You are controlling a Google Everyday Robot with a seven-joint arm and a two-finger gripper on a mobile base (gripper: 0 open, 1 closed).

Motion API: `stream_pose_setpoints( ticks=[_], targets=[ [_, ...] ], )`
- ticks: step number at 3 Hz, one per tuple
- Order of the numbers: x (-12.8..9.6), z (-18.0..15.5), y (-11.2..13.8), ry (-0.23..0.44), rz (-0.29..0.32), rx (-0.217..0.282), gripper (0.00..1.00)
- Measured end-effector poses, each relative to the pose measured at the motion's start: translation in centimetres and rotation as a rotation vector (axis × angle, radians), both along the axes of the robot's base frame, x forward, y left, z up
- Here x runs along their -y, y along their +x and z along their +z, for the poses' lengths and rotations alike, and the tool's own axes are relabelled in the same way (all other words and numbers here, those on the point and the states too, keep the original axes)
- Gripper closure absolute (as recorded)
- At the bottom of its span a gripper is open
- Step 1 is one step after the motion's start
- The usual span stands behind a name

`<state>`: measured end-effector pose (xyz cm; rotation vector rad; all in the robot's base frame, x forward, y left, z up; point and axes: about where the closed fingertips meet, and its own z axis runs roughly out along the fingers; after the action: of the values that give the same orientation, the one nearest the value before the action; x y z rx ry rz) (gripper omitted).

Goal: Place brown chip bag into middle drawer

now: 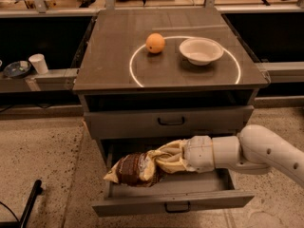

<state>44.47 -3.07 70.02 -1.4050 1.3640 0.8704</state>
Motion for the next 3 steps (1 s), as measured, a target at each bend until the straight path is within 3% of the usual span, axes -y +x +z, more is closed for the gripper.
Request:
stream_pose_setpoints(
  ticks=[2,3],
  targets=[
    [-0.4,-7.3,1.9,-0.075,-0.076,-0.077,1.00],
    [-0.1,-10.3,3.5,-0.128,-0.122,-0.054,1.00]
  ],
)
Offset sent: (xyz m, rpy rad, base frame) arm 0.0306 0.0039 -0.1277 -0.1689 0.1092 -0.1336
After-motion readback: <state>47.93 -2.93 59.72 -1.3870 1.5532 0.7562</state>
